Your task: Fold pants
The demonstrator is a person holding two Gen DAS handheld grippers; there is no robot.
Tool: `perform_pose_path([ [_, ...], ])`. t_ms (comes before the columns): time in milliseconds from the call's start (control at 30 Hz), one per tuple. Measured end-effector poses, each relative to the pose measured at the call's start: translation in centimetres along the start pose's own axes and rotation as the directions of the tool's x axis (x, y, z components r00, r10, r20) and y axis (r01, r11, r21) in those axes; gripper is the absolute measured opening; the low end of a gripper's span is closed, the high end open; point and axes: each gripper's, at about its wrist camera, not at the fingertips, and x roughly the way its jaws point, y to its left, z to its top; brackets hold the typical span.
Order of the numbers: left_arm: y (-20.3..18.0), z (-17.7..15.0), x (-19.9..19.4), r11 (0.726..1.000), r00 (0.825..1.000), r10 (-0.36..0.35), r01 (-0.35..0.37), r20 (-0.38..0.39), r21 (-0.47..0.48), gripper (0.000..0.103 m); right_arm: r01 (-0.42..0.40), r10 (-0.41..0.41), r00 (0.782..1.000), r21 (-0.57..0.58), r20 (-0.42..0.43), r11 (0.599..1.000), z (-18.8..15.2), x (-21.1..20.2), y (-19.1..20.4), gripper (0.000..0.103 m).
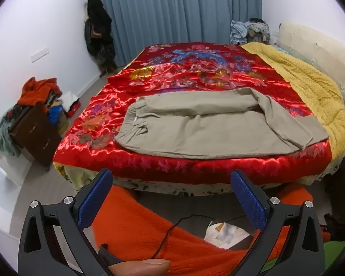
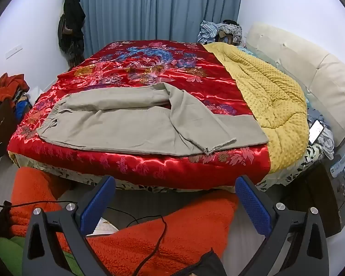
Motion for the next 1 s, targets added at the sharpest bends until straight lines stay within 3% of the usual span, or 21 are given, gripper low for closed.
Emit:
perform_pose_path([
  [1000, -0.46, 0.04, 0.14, 1.000, 1.000, 0.013, -0.013, -0.001, 0.010, 0.102, 0.000, 0.000, 1.000, -0.004, -0.008, 1.000, -0.07, 0.26, 0.13, 0.103],
])
